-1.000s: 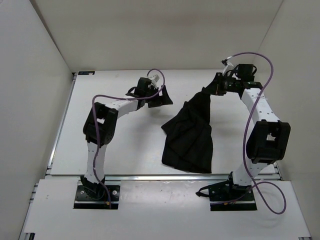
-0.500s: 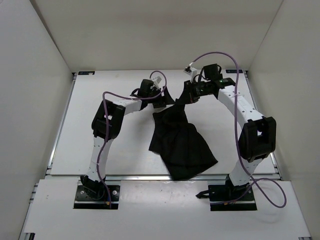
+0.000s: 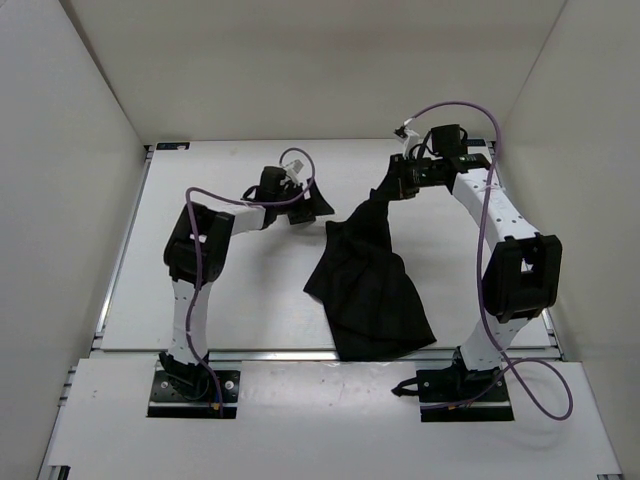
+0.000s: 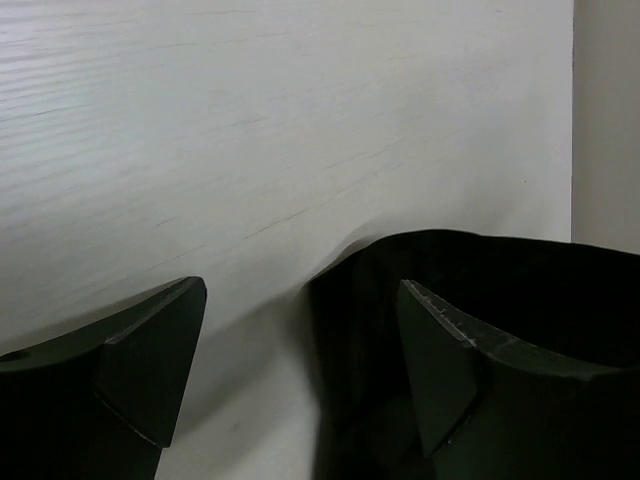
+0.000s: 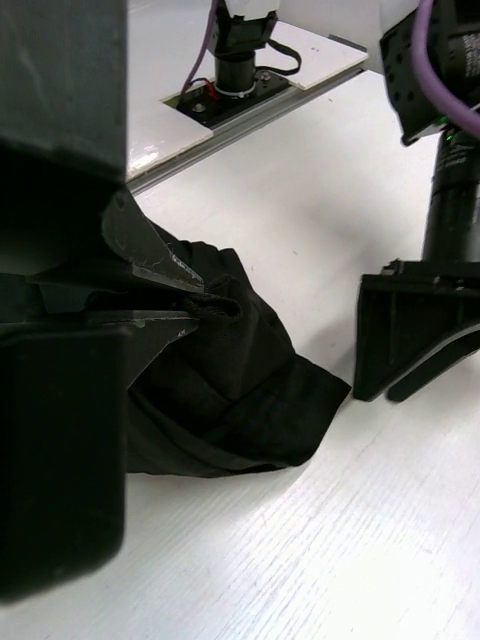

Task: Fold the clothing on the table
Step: Flatten the skirt out

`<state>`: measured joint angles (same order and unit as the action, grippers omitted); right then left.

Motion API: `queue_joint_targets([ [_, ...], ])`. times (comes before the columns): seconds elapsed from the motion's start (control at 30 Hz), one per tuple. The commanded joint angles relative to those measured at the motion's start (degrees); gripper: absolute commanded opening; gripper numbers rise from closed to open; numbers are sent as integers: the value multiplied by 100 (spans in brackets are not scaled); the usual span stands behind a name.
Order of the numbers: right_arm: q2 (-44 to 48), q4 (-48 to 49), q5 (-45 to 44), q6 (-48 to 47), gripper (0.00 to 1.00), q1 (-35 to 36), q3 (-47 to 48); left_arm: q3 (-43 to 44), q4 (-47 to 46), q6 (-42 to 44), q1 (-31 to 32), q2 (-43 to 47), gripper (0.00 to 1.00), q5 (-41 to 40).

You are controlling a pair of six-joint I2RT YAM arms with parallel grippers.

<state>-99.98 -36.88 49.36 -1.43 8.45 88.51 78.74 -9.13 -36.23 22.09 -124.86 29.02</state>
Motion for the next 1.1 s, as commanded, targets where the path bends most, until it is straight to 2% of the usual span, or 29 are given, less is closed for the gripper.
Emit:
queue_joint_targets([
  [0.0, 102, 24, 74, 12, 0, 200, 149, -385, 148, 169, -214, 497, 88, -151],
  [0.43, 31, -56, 3, -24, 0, 218, 290, -447, -63, -77, 401, 278, 84, 211],
  [0.5, 58, -56, -32, 2, 0, 245, 298, -474, -89, -95, 454, 234, 82, 149],
  [0.6, 93, -47, -23, -59, 0, 175, 272, -518, -107, -139, 481, 208, 75, 78],
  [0.8, 111, -82, 11, -59, 0, 193, 298, -588, -229, -262, 410, 172, 55, -106],
  [0.83, 146, -73, 29, -59, 0, 218, 281, -579, -282, -271, 402, 225, 47, -150],
  [0.87, 137, -56, 38, -50, 0, 245, 290, -562, -326, -288, 358, 199, 31, -177],
  [0.9, 137, -64, 12, -68, 0, 210, 307, -509, -335, -297, 349, 199, 23, -203],
  [0.93, 181, -82, -6, -50, 0, 201, 290, -474, -318, -332, 314, 190, 0, -203],
  [1.0, 181, -125, -181, -103, 0, 236, 255, -220, -143, -236, 270, 225, 0, -265],
  [1.07, 173, -170, -845, -112, 0, 149, 316, 104, 242, -34, 130, 339, 0, -369],
])
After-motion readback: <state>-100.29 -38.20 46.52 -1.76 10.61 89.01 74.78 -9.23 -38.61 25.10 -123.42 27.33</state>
